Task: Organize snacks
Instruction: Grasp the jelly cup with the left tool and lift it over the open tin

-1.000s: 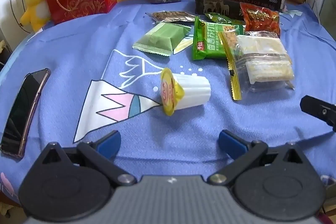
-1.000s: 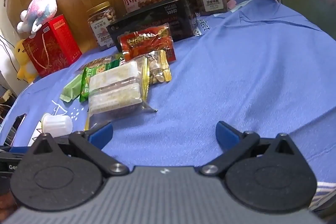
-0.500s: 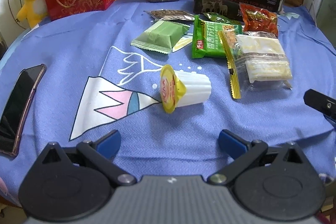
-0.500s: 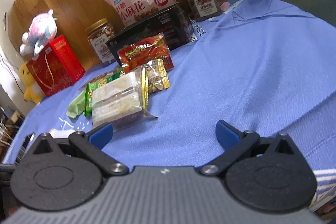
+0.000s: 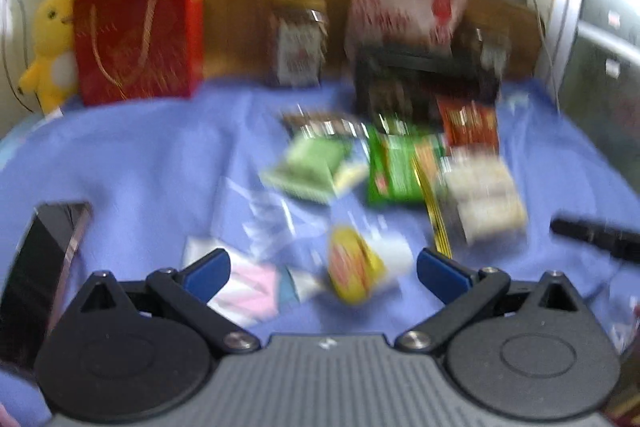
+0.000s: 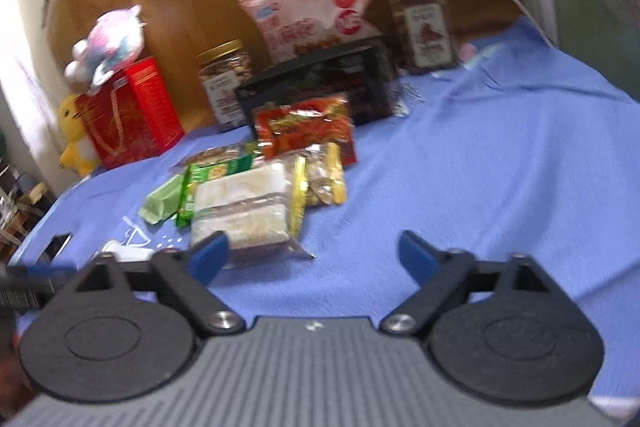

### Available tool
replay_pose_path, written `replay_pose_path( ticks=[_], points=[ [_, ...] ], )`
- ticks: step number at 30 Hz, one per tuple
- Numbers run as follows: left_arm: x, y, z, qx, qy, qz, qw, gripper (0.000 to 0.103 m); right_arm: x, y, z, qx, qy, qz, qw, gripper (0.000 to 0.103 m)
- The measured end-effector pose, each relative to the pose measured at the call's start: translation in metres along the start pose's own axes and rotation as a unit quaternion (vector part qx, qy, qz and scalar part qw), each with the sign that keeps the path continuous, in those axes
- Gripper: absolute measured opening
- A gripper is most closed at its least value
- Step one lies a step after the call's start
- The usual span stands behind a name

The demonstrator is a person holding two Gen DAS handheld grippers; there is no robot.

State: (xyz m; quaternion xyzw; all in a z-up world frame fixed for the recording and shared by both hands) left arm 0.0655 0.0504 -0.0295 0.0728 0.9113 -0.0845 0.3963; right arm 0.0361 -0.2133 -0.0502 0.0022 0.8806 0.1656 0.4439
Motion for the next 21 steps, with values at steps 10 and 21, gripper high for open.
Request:
replay_pose_path(
  ticks=[10, 21],
  points=[
    [-0.006, 0.019, 0.004, 0.140, 0.011, -0.047, 0.9890, 0.081, 0.019, 0.106, 0.019, -0.142, 0.043, -0.202, 0.968, 0.046],
    [0.008, 0.004, 0.047, 0.202, 0.090, -0.053, 0.9739, 0.048, 0.030, 0.146, 0.080, -0.165, 0.104, -0.270, 0.943, 0.044]
  ],
)
Point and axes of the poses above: each gripper's, at about its wrist camera, not at the fingertips, and z roughly the way its jaws point, y to its left, x to its underside, the point moved 9 cm from there along z, roughly the way its jaws point, and after that the axes turned 4 degrees about y, right-handed, at the moved point
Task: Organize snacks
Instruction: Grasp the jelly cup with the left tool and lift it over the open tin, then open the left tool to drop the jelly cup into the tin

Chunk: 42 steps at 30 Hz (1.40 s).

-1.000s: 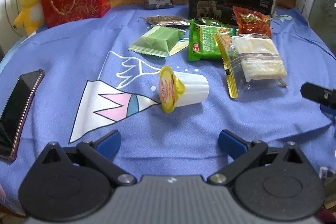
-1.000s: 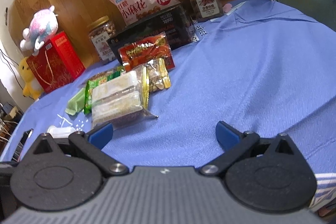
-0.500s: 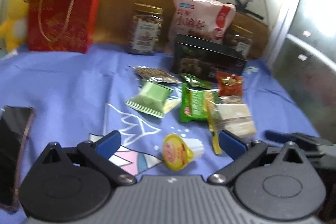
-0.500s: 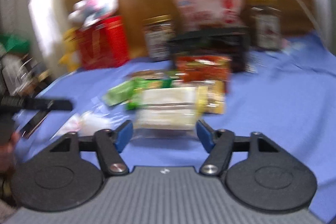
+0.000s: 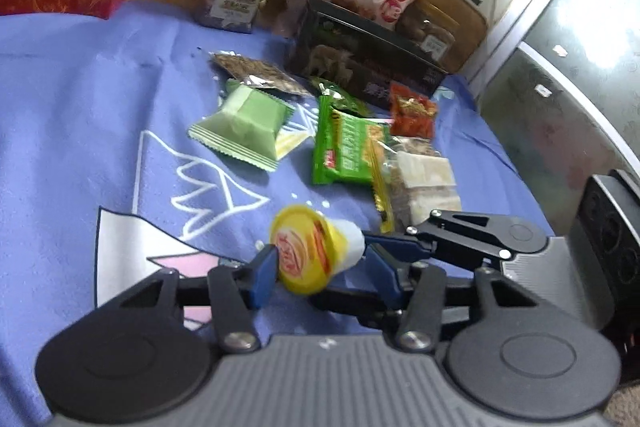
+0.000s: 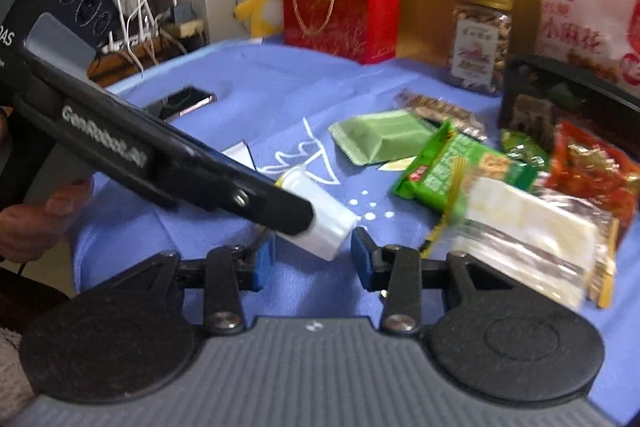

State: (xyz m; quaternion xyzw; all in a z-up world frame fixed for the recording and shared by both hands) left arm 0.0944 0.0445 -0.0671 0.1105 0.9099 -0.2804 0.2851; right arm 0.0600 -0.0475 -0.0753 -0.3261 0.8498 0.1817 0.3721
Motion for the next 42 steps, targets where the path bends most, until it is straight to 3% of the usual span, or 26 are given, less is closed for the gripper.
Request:
replay_pose_path(
  ticks=[4, 11, 17, 22, 27, 31, 38, 42],
  points=[
    [-0.020, -0.009, -0.005, -0.003, -0.012, 0.016, 0.9998, 0.048, -0.010, -0.011, -0.011, 0.008, -0.022, 0.010, 1.000, 0.034],
    [-0.100, -0.062, 0.004, 0.004, -0.051, 0.103, 0.9934, 0.048, -0.051, -0.071, -0.050, 0.061, -0.095, 0.038, 0.993, 0.034],
    [-0.182, -0.112, 0.062, 0.031, -0.064, 0.156, 0.9853, 0.050, -0.077, -0.161, -0.067, 0.141, -0.128, 0.065, 0.979, 0.034],
    [-0.222, -0.123, 0.130, 0.038, -0.039, 0.157, 0.9861, 0.050, -0.080, -0.234, -0.053, 0.162, -0.113, 0.108, 0.974, 0.034],
    [-0.232, -0.114, 0.178, 0.044, 0.000, 0.130, 0.9905, 0.050, -0.066, -0.264, -0.032, 0.174, -0.084, 0.124, 0.973, 0.036],
    [-0.232, -0.111, 0.185, 0.032, -0.003, 0.129, 0.9911, 0.052, -0.063, -0.269, -0.030, 0.184, -0.095, 0.121, 0.971, 0.047],
    [-0.217, -0.108, 0.125, 0.049, -0.043, 0.127, 0.9897, 0.052, -0.037, -0.260, -0.077, 0.157, -0.154, 0.171, 0.960, 0.047],
    [-0.182, -0.102, 0.103, 0.063, -0.032, 0.125, 0.9897, 0.052, -0.004, -0.245, -0.082, 0.098, -0.134, 0.220, 0.961, 0.047]
  ],
)
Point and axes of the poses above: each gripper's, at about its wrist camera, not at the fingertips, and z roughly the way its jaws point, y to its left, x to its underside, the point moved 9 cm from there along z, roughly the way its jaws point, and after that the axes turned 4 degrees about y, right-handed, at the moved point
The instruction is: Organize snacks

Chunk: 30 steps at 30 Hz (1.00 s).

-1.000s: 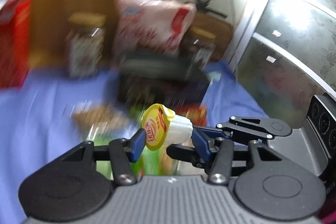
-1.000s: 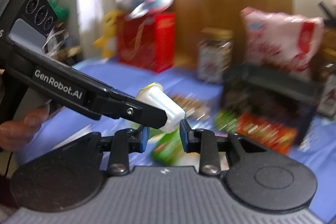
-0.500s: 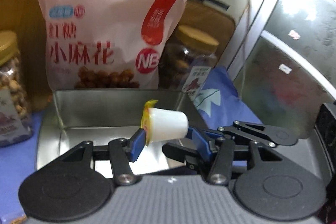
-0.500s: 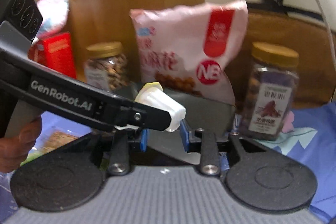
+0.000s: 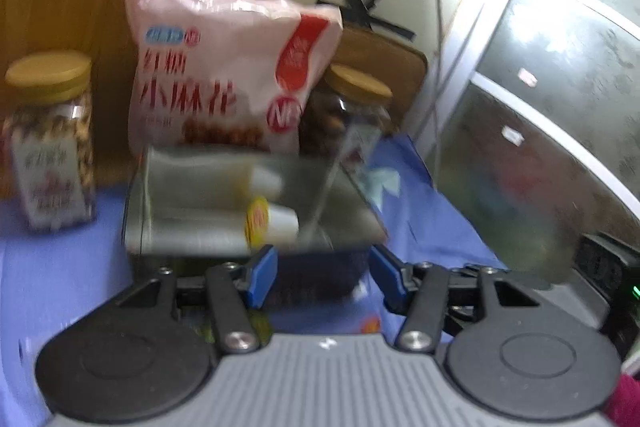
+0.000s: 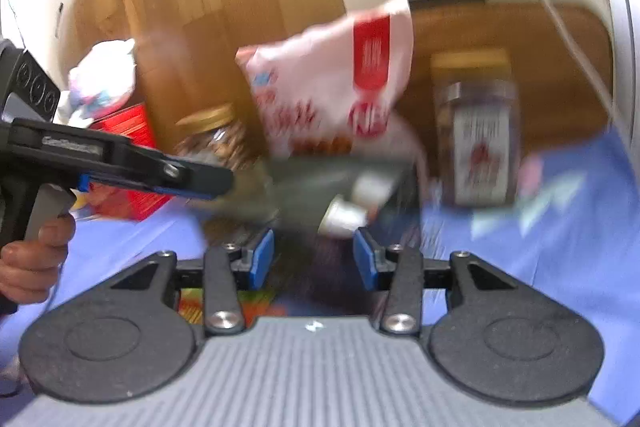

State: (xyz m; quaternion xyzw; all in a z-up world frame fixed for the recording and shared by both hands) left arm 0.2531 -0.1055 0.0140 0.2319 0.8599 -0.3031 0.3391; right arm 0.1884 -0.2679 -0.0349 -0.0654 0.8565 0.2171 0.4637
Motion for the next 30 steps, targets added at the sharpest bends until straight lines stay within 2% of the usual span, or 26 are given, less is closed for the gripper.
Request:
replay_pose_path(
  ticks=[2, 6, 7, 9, 10, 11, 14, 19, 23, 30],
  points=[
    [0.019, -0.001, 0.001, 0.004, 0.016, -0.004, 0.9999, 0.057, 0.020, -0.002, 0.005, -0.012, 0.028, 0.024, 0.999, 0.047],
    [0.049, 0.005, 0.014, 0.008, 0.045, -0.039, 0.9982, 0.057, 0.043, 0.002, 0.017, -0.045, 0.066, 0.068, 0.994, 0.047],
    [0.054, 0.006, 0.019, 0.012, 0.053, -0.046, 0.9974, 0.054, 0.046, 0.004, 0.019, -0.054, 0.073, 0.076, 0.993, 0.047],
    [0.065, 0.007, 0.025, 0.015, 0.068, -0.058, 0.9959, 0.041, 0.050, 0.010, 0.021, -0.068, 0.085, 0.084, 0.991, 0.046],
    [0.067, 0.005, 0.025, 0.019, 0.066, -0.062, 0.9957, 0.037, 0.052, 0.014, 0.019, -0.069, 0.087, 0.084, 0.990, 0.041],
    [0.068, 0.005, 0.023, 0.017, 0.064, -0.064, 0.9957, 0.032, 0.054, 0.018, 0.015, -0.067, 0.085, 0.082, 0.991, 0.040],
    [0.071, -0.001, 0.014, 0.027, 0.060, -0.072, 0.9952, 0.030, 0.054, 0.028, 0.000, -0.065, 0.069, 0.073, 0.993, 0.033],
    [0.059, -0.025, -0.014, 0.022, 0.016, -0.033, 0.9991, 0.031, 0.039, 0.052, -0.030, -0.044, 0.017, 0.018, 0.999, 0.022],
    [0.042, -0.037, -0.036, 0.022, -0.026, -0.010, 0.9994, 0.031, 0.020, 0.069, -0.048, -0.034, -0.034, -0.022, 0.999, 0.022],
    [0.001, -0.020, -0.039, -0.003, -0.050, -0.015, 0.9986, 0.031, -0.017, 0.065, -0.026, -0.040, -0.050, -0.032, 0.997, 0.022]
  ],
)
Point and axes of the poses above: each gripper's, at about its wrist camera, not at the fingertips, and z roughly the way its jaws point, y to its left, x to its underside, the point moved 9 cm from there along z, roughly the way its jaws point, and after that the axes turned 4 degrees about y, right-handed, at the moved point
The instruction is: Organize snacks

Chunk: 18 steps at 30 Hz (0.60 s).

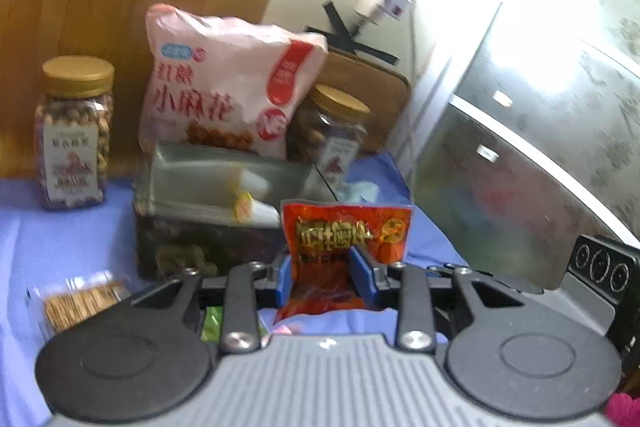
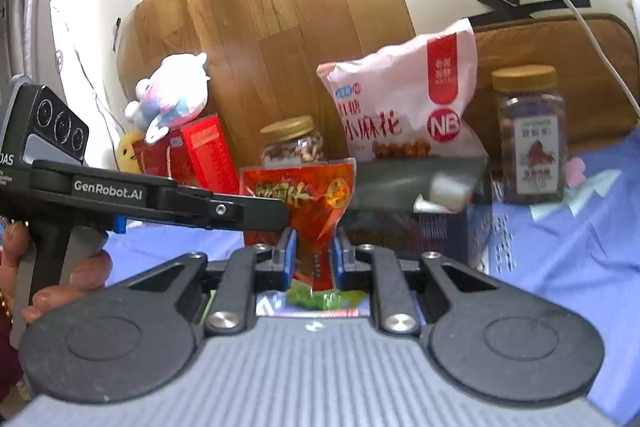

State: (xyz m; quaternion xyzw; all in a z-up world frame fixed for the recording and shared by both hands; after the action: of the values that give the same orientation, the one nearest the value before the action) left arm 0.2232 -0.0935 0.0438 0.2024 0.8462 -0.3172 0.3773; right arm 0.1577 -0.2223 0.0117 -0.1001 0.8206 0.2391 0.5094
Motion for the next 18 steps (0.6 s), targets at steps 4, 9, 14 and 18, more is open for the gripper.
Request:
replay_pose_path(
  ticks=[4, 9, 14, 18],
  points=[
    [-0.031, 0.020, 0.020, -0.030, -0.004, 0.006, 0.9995, 0.031, -0.022, -0.016, 0.034, -0.004, 0.006, 0.016, 1.000, 0.022],
    [-0.054, 0.053, 0.056, -0.066, 0.011, -0.001, 0.9978, 0.031, -0.037, -0.040, 0.086, 0.002, 0.033, 0.035, 0.999, 0.022],
    [-0.049, 0.082, 0.088, -0.101, 0.039, -0.009, 0.9941, 0.034, -0.029, -0.058, 0.123, 0.015, 0.076, 0.045, 0.996, 0.025],
    [-0.043, 0.094, 0.094, -0.107, 0.045, -0.024, 0.9930, 0.037, -0.025, -0.058, 0.124, 0.038, 0.073, 0.025, 0.996, 0.034]
  ],
)
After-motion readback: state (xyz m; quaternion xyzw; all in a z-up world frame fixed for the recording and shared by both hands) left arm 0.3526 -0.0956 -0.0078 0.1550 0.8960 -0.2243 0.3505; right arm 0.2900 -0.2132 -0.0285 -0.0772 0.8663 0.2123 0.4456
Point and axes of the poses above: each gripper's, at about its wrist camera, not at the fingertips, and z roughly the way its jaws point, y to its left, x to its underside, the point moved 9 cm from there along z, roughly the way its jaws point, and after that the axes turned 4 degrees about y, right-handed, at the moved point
